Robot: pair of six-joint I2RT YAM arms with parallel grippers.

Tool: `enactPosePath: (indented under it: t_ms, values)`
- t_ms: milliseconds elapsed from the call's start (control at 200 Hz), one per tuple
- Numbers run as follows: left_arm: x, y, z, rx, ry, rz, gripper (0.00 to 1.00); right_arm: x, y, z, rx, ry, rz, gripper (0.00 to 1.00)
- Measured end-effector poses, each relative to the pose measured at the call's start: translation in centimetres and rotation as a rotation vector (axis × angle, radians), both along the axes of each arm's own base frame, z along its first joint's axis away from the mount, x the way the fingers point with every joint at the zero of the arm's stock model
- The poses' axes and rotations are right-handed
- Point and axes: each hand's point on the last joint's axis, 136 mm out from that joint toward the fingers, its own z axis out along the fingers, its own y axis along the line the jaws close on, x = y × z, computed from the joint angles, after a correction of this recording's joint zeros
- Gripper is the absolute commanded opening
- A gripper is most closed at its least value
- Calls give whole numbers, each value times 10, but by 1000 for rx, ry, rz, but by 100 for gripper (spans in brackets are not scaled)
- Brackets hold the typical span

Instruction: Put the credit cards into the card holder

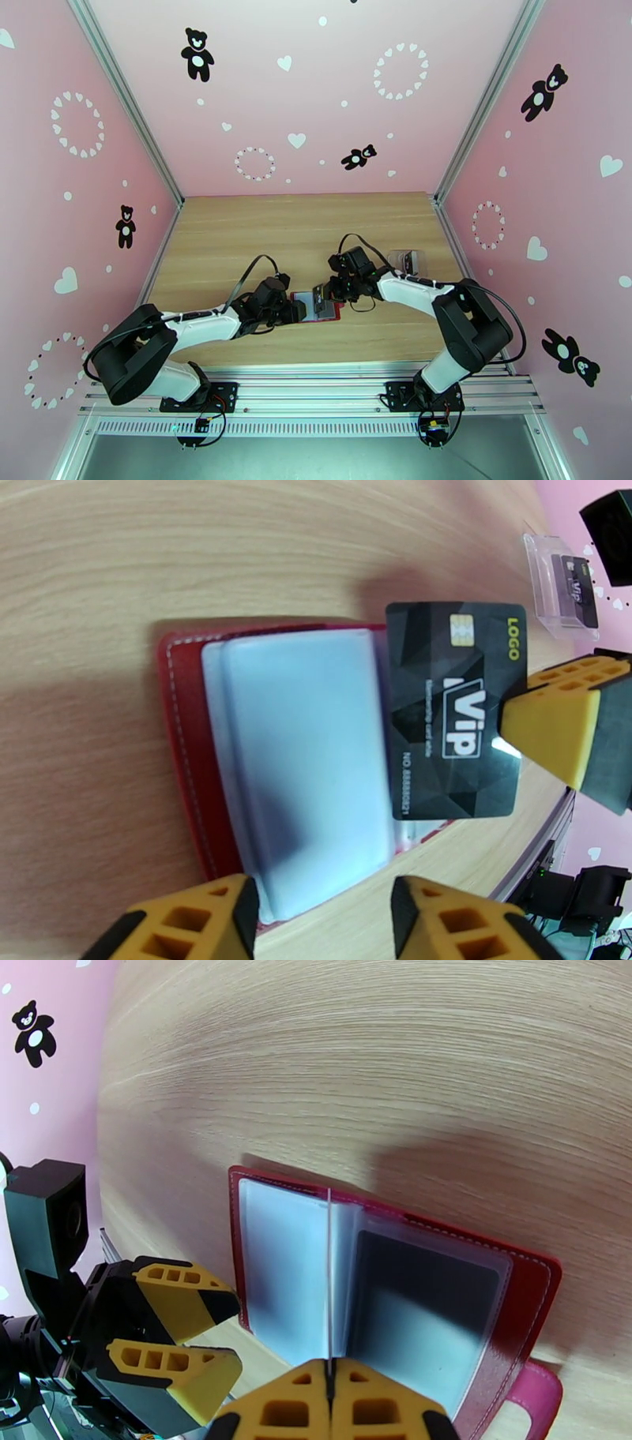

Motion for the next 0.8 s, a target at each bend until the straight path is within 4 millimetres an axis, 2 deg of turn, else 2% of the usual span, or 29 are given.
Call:
enactPosePath:
  t_ms: [801]
  values:
    - [0, 1, -5, -8, 2, 14, 49, -8, 2, -14, 68, 72, -72, 0]
